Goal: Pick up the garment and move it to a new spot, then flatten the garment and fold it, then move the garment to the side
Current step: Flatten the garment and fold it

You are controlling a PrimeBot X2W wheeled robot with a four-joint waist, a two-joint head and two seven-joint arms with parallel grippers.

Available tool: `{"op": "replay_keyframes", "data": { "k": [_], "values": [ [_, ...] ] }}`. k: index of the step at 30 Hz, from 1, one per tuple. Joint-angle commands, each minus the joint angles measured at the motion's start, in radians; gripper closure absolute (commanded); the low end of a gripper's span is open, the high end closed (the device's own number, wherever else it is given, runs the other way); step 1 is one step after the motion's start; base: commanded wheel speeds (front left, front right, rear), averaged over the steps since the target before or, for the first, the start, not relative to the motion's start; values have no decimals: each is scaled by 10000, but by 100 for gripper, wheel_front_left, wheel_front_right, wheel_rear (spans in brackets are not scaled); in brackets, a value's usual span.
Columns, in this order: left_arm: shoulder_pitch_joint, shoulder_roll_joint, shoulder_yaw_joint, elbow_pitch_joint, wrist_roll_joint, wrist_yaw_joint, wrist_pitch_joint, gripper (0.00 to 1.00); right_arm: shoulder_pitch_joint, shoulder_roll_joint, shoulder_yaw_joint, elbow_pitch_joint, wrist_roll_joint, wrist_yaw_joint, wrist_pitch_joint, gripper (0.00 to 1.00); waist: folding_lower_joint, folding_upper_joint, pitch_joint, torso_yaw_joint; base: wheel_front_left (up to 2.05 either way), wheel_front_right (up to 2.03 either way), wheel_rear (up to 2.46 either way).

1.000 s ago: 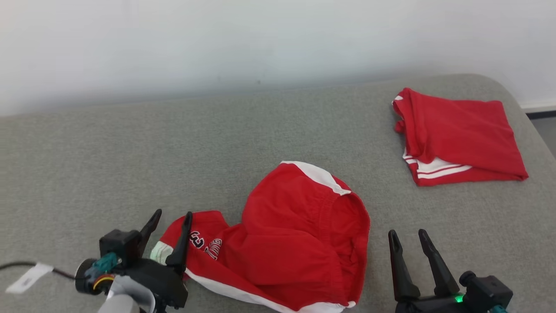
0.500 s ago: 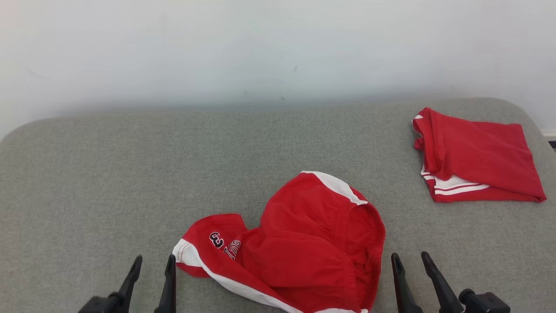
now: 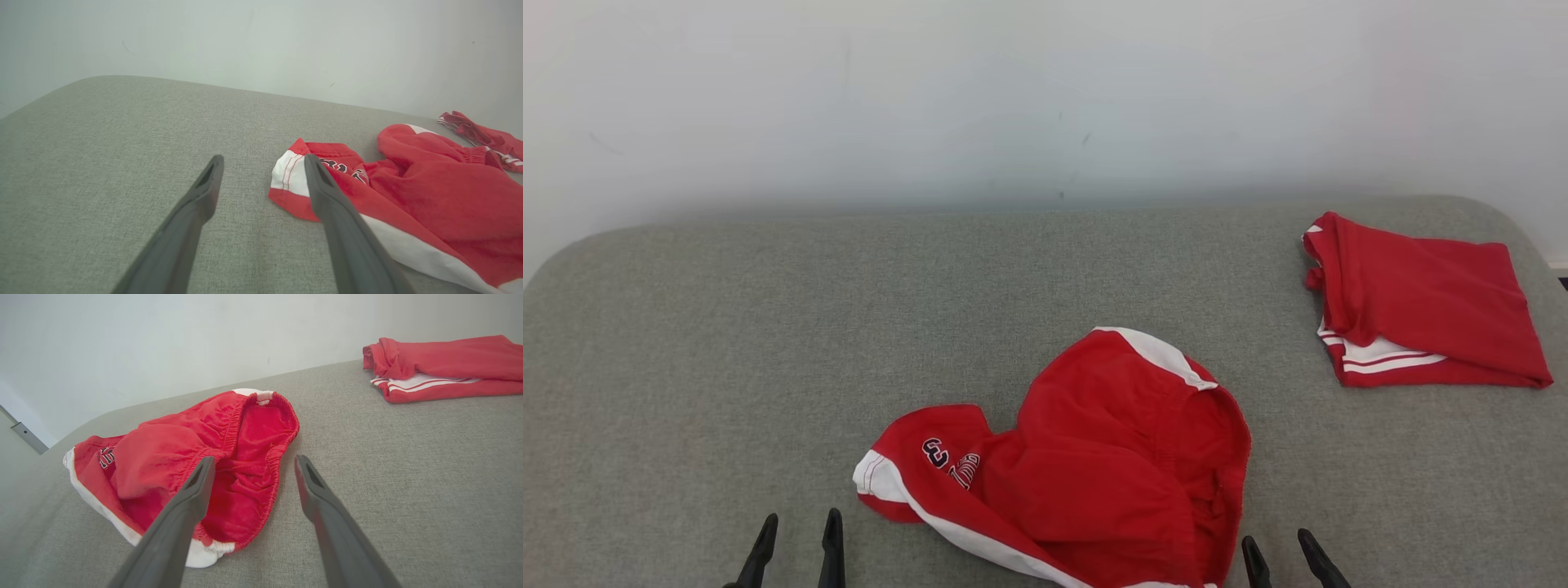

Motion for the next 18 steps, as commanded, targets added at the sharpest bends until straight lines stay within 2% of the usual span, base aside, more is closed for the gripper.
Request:
{"op": "replay_keyframes", "data": {
  "k": [1,12,16,18],
  "values": [
    [133,-37,37,-15,81,-43,-28,0,20,-20,23,-30,-44,-27,-6,0,1,0,10,-20,0,0,0],
    [372,-291,618,-607,560,-59,-29,0,-77,215,-46,-118,-88,-28,-6,0,1,0,24,-50,0,0,0],
    [395,-308,382,-455,705,-64,-27,0,-81,94,173,-44,-242,-28,-4,0,1,0,5,12,0,0,0],
    [275,-69,23,-271,691,-65,-29,0,-73,-109,420,-8,-399,-28,-4,0,1,0,5,31,0,0,0]
  ]
}}
